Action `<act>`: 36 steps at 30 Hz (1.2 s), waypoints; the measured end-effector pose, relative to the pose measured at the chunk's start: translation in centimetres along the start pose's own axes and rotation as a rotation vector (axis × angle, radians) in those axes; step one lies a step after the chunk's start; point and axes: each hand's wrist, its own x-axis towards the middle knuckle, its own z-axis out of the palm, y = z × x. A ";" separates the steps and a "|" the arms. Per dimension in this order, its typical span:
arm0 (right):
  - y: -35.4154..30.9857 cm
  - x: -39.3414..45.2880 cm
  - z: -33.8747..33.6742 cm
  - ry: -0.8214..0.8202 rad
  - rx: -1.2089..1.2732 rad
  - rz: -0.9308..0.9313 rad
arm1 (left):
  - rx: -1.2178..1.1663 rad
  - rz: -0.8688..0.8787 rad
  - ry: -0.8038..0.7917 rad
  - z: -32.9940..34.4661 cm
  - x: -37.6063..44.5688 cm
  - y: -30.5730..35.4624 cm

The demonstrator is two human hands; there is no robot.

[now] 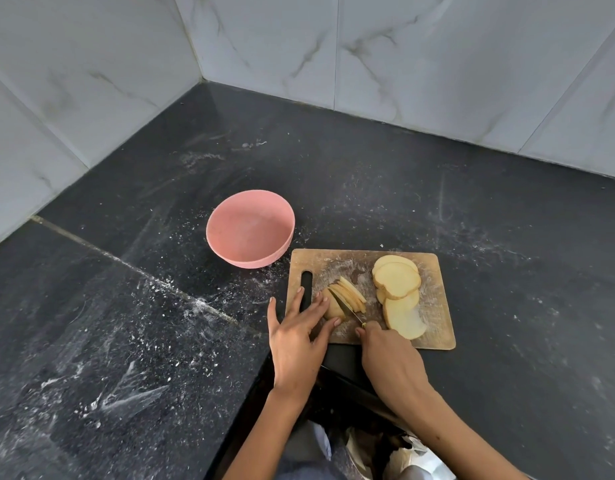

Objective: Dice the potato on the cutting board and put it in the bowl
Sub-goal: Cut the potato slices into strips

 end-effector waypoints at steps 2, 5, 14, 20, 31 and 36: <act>0.1 0.0 0.2 0.004 0.020 0.004 | 0.010 0.019 0.014 0.0 -0.1 0.1; -0.4 0.2 0.3 0.021 0.028 0.005 | 0.026 0.037 0.034 0.1 -0.1 0.1; 0.2 -0.4 0.0 0.015 -0.006 0.008 | 0.036 0.035 0.012 0.1 -0.1 0.0; -0.3 -0.5 -0.8 0.046 0.087 -0.033 | 0.025 0.035 0.003 0.2 -0.2 -0.1; -1.6 0.0 -0.4 -0.010 0.026 -0.022 | 0.042 0.055 -0.004 0.3 -0.2 -0.4; -2.9 0.7 -0.8 -0.068 -0.141 0.019 | 0.027 0.059 -0.002 0.2 0.1 -0.4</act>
